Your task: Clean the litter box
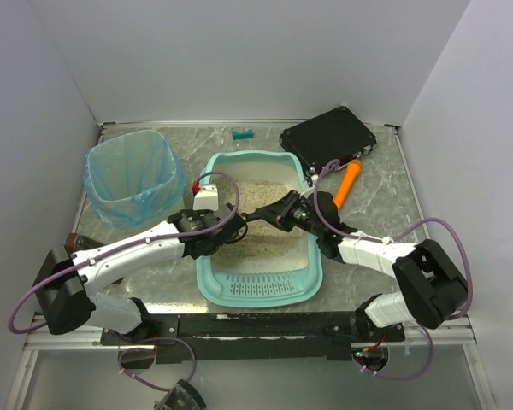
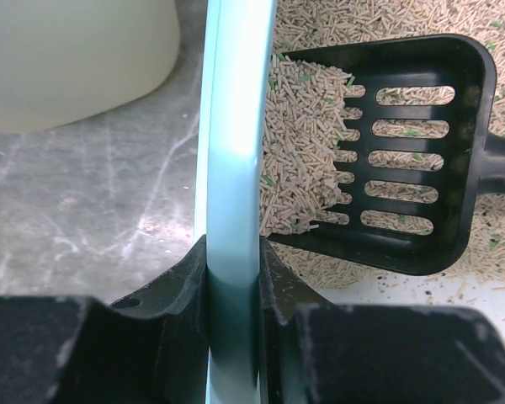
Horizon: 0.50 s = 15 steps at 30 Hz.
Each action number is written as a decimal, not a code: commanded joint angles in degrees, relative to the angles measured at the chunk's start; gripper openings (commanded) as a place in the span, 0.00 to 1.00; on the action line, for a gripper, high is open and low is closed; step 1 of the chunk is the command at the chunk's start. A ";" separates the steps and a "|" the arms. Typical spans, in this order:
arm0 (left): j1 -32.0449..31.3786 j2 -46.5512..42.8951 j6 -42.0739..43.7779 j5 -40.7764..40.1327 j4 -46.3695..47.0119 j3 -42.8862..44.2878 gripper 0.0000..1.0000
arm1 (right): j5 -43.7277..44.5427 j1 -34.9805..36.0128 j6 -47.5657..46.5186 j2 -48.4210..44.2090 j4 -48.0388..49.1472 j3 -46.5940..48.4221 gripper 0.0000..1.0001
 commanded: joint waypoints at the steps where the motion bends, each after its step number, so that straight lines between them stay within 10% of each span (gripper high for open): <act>1: 0.03 -5.38 -4.92 -3.06 6.39 0.91 0.01 | 3.54 -3.24 2.80 -4.07 -0.63 -0.88 0.00; 15: -0.32 -5.64 -0.01 -0.86 13.59 3.54 0.01 | 8.03 -3.33 -0.89 -3.91 -3.10 3.08 0.00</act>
